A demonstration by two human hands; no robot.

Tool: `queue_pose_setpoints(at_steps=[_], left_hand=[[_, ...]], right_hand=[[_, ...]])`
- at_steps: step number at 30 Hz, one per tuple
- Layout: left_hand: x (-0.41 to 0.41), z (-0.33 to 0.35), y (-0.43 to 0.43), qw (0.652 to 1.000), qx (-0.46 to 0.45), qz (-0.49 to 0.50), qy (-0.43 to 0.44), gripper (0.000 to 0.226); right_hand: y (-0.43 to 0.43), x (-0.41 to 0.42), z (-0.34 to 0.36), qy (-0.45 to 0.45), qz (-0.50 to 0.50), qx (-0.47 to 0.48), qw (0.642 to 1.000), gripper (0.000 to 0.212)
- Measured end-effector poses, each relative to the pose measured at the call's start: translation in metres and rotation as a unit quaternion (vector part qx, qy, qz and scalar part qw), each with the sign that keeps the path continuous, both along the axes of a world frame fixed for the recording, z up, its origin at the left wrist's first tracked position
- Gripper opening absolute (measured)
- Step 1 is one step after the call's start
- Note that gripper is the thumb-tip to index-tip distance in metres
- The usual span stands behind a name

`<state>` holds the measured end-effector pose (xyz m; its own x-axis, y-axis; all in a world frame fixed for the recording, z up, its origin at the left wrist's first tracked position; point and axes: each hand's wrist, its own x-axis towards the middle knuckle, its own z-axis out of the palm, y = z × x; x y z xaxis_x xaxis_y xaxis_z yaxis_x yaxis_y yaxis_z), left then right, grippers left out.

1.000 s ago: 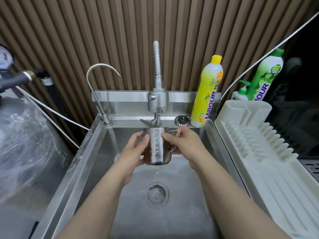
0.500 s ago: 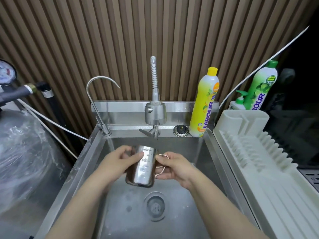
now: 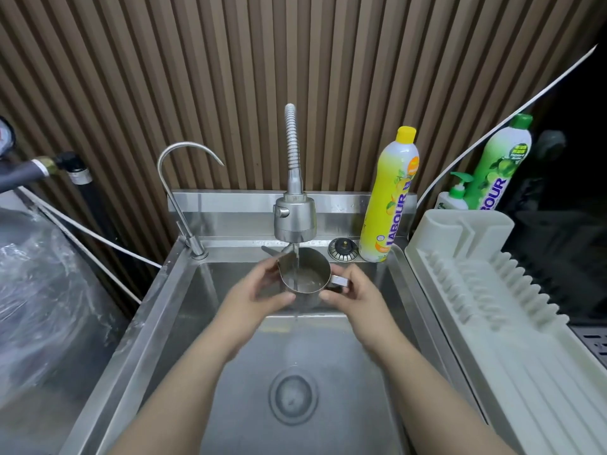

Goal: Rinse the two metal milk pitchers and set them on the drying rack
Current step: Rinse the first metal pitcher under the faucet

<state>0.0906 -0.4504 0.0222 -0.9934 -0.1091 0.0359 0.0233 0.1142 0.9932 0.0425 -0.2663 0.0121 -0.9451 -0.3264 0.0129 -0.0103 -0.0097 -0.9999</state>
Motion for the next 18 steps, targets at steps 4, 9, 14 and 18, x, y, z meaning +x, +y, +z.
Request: queue_pose_setpoints(at_steps=[4,9,14,18], left_hand=[[0.0,0.022,-0.024,0.989,-0.144,0.008,0.035,0.059],[0.012,0.019,-0.023,0.989,-0.115,0.091,-0.015,0.043],[0.031,-0.01,0.003,0.976,0.124,0.062,-0.167,0.029],[0.027,-0.022,0.02,0.971,0.165,0.009,-0.171,0.045]], right_hand=[[-0.026,0.003,-0.019,-0.09,0.052,-0.159,0.982,0.034],[-0.027,-0.003,-0.009,-0.133,0.121,-0.099,0.979,0.032],[-0.009,-0.022,0.018,-0.076,0.121,0.128,0.981,0.036],[0.007,-0.027,0.042,0.071,0.077,0.342,0.934,0.04]])
